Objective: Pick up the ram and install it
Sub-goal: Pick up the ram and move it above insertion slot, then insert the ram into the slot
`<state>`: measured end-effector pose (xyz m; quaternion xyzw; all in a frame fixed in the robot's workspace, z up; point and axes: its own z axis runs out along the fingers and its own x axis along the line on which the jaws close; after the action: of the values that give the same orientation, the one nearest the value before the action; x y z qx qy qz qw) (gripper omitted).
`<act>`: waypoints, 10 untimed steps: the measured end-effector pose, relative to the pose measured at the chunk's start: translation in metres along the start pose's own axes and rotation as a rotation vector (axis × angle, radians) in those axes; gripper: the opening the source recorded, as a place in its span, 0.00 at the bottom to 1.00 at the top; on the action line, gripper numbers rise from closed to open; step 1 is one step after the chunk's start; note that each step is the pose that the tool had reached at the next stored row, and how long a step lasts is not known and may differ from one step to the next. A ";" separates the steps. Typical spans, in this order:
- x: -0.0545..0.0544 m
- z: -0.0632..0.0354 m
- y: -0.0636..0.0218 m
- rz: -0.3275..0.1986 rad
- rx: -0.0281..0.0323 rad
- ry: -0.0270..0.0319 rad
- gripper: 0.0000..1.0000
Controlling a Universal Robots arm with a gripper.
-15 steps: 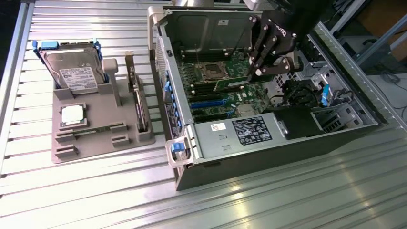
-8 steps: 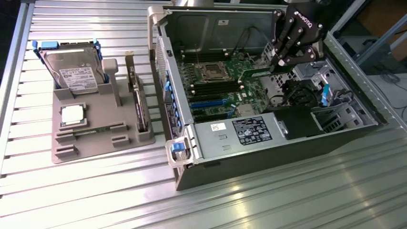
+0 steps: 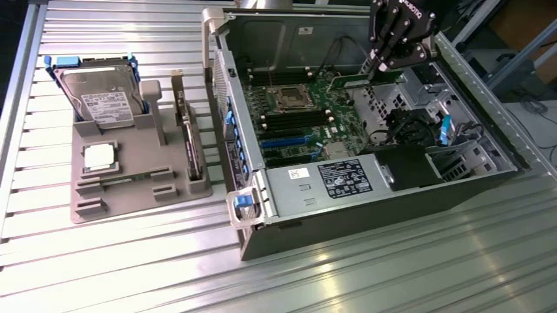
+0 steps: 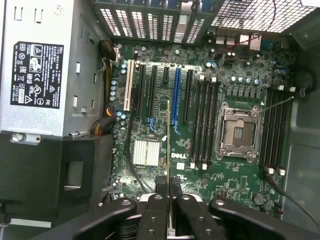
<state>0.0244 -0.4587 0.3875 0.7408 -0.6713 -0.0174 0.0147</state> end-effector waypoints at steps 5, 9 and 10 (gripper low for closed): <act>0.000 0.0000 0.0000 0.000 0.0000 0.0000 0.13; 0.000 0.0000 0.0000 0.000 0.0000 0.0001 0.13; 0.000 0.0000 0.0000 0.000 0.0000 0.0000 0.13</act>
<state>0.0244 -0.4586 0.3875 0.7408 -0.6714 -0.0174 0.0147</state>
